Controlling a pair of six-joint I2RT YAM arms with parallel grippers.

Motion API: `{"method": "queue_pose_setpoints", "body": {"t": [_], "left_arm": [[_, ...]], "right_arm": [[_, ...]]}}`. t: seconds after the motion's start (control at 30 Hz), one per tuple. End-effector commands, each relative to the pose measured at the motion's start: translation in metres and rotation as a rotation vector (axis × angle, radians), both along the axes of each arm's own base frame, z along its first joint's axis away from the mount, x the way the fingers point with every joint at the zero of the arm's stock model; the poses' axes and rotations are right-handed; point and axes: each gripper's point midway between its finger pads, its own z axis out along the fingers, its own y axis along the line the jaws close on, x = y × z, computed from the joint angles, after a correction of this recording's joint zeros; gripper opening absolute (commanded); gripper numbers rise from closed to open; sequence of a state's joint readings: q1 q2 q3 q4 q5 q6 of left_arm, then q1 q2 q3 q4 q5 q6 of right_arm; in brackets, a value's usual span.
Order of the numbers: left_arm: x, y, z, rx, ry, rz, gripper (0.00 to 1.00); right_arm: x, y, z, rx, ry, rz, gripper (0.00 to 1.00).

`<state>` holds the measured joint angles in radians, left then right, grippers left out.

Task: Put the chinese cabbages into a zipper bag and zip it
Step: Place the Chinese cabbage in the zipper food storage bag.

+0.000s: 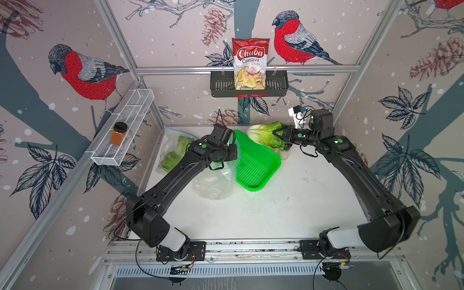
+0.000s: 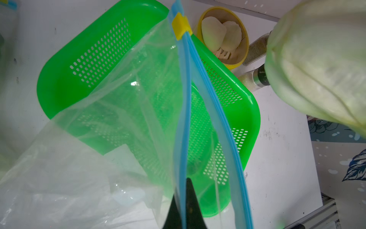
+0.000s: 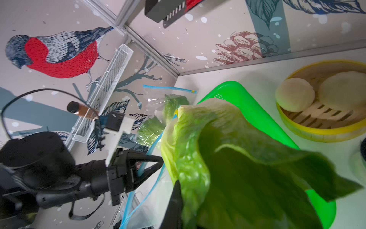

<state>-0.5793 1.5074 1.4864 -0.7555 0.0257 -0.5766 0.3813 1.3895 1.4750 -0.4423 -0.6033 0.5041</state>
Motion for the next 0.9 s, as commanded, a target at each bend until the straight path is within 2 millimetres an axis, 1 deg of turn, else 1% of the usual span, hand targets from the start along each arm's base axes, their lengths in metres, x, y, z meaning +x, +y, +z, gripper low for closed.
{"method": "queue_pose_setpoints", "body": {"t": [0.0,0.03,0.13,0.27,0.37,0.4,0.47,0.53,0.6,0.73,0.8,0.87], "left_arm": [[0.005,-0.009,0.007,-0.055,-0.032,0.000,0.00],[0.004,-0.007,0.007,-0.057,-0.035,0.007,0.00],[0.001,-0.006,0.009,-0.073,-0.041,0.016,0.00],[-0.003,-0.006,0.013,-0.111,-0.054,0.020,0.00],[-0.006,-0.003,0.016,-0.121,-0.067,0.027,0.00],[-0.006,-0.002,0.018,-0.122,-0.072,0.032,0.00],[-0.007,0.006,0.022,-0.110,-0.081,0.068,0.00],[-0.007,0.015,0.028,-0.092,-0.102,0.097,0.00],[-0.007,0.024,0.037,-0.077,-0.124,0.130,0.00],[-0.006,0.042,0.052,-0.050,-0.165,0.180,0.00],[-0.005,0.045,0.058,-0.048,-0.177,0.172,0.00],[-0.004,0.044,0.063,-0.035,-0.189,0.148,0.00]], "right_arm": [[-0.020,0.014,0.022,0.075,-0.001,0.077,0.04],[-0.025,0.022,0.026,0.088,-0.005,0.105,0.05],[-0.034,0.044,0.028,0.089,-0.009,0.167,0.04],[-0.034,0.065,0.031,0.107,-0.004,0.201,0.04],[-0.039,0.077,0.025,0.102,-0.001,0.227,0.04],[-0.039,0.079,0.020,0.089,0.005,0.229,0.04],[-0.039,0.076,0.010,0.053,0.017,0.210,0.03],[-0.039,0.068,0.002,0.017,0.019,0.185,0.03],[-0.042,0.063,-0.003,-0.015,0.020,0.178,0.03],[-0.057,0.058,-0.013,-0.128,0.001,0.200,0.03],[-0.065,0.057,-0.018,-0.188,-0.010,0.213,0.03],[-0.072,0.059,-0.021,-0.227,-0.011,0.231,0.03]]}}
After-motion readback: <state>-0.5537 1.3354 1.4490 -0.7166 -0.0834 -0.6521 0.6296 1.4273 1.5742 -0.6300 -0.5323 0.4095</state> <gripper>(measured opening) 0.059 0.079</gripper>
